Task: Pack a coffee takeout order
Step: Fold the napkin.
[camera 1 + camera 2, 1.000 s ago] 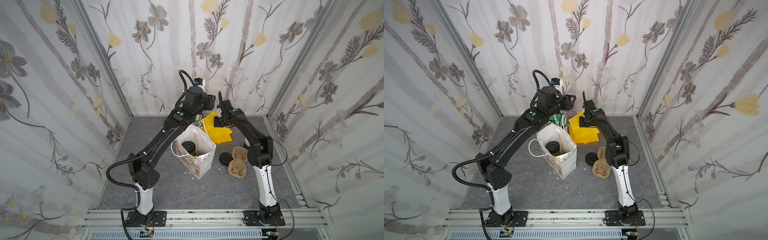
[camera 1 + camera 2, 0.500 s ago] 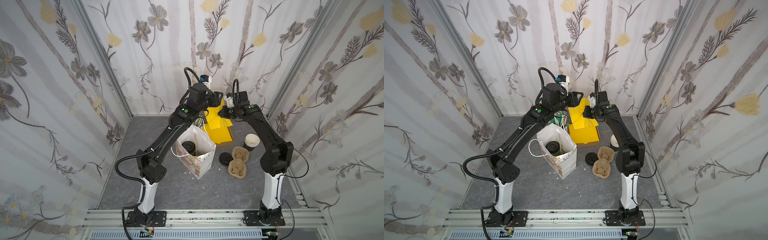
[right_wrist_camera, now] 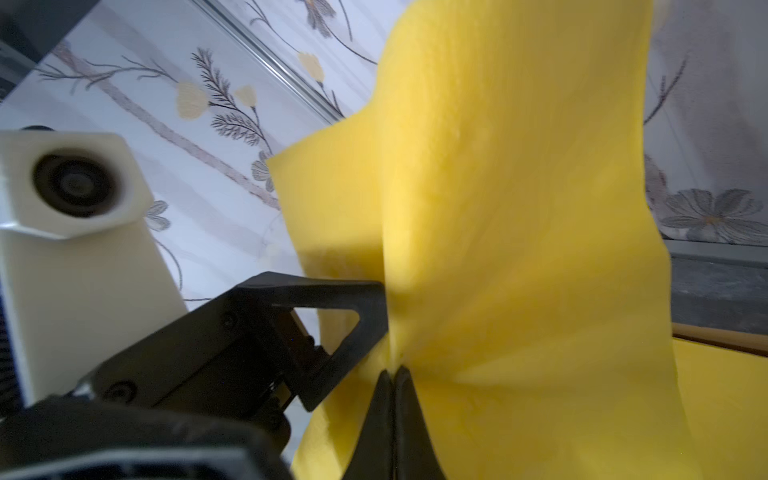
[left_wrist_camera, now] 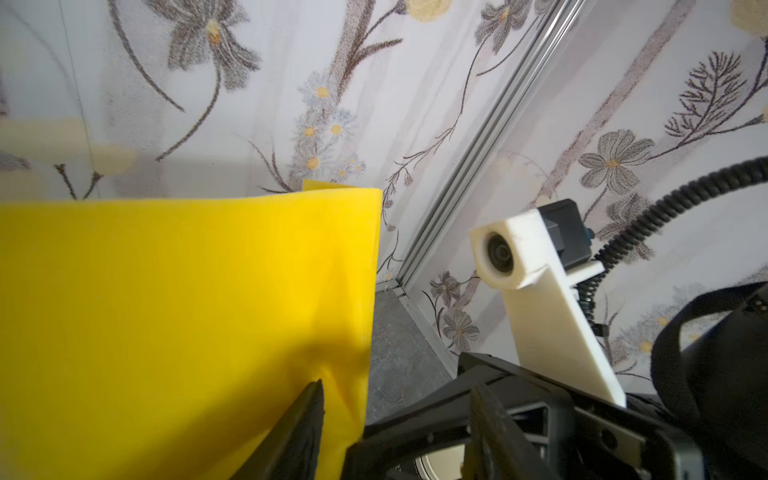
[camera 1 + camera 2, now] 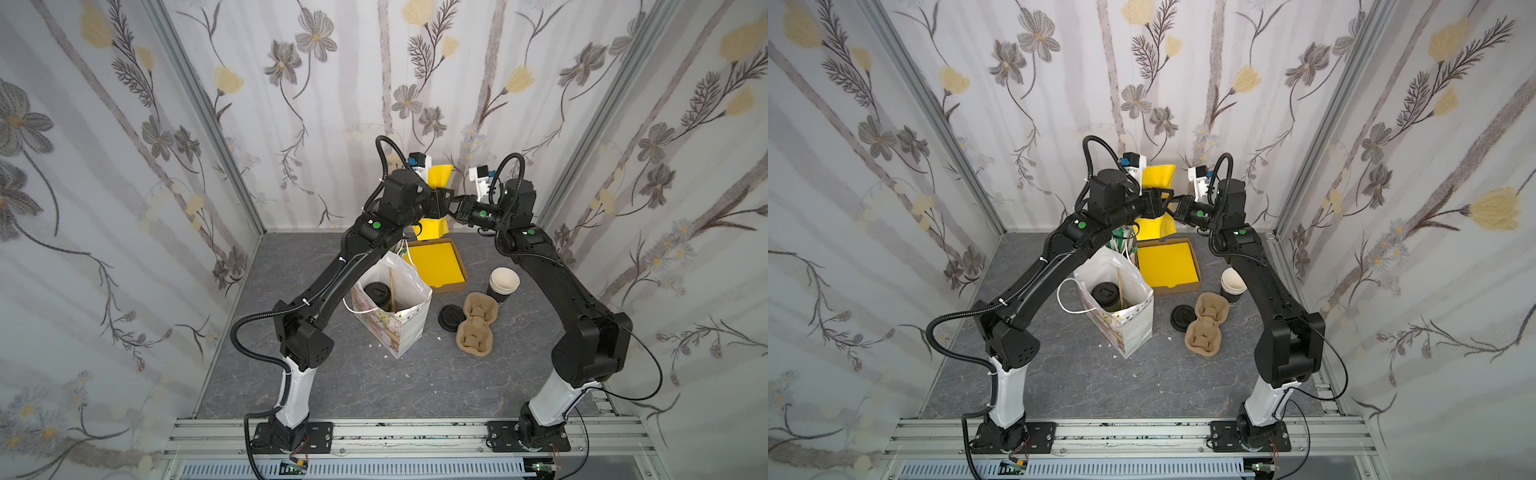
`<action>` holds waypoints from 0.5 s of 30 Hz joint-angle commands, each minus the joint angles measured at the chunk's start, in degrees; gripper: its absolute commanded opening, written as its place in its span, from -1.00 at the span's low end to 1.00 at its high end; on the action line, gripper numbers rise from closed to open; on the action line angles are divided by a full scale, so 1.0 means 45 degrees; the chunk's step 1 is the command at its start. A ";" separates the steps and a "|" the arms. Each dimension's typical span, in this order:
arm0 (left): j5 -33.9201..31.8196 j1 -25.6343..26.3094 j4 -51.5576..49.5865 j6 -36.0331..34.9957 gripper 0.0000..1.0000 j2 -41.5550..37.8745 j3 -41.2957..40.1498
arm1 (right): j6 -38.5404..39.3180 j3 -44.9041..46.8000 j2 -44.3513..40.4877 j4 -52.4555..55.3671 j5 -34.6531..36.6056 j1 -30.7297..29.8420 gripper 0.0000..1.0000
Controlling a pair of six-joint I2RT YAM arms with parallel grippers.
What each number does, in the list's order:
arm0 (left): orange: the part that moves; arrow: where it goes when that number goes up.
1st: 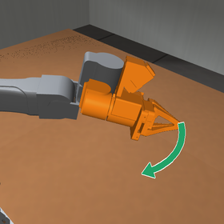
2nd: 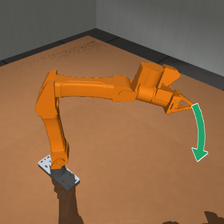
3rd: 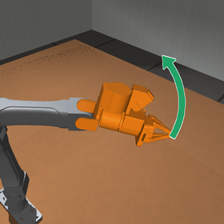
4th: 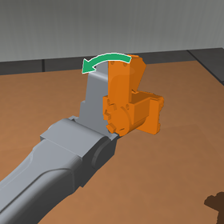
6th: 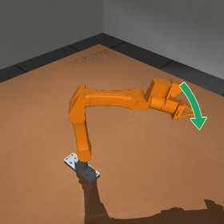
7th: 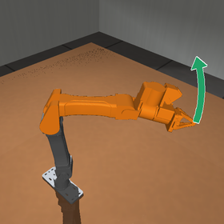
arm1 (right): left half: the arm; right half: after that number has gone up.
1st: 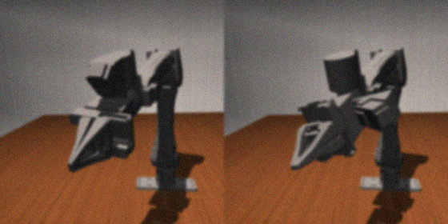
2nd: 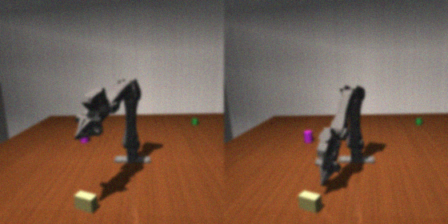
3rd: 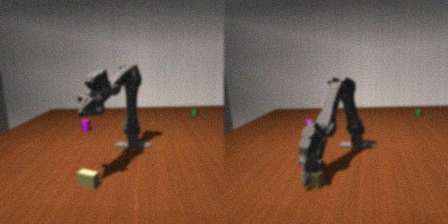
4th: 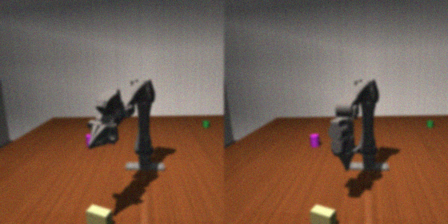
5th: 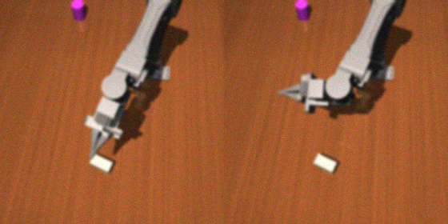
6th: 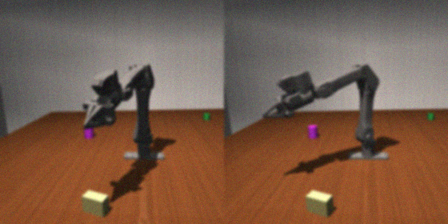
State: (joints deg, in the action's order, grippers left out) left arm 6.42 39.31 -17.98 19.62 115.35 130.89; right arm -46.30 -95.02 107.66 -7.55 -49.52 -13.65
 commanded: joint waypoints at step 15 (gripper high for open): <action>0.0202 0.0491 0.0302 -0.0716 0.23 -0.2294 -0.2681 | -0.9535 0.2442 -0.0209 -1.2915 -0.1332 -0.0566 -1.00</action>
State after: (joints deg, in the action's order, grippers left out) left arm 5.78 40.93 -13.65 18.48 105.12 119.98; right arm -82.54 -84.03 107.02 -53.49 -56.42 -15.20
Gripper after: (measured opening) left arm 0.613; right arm 0.048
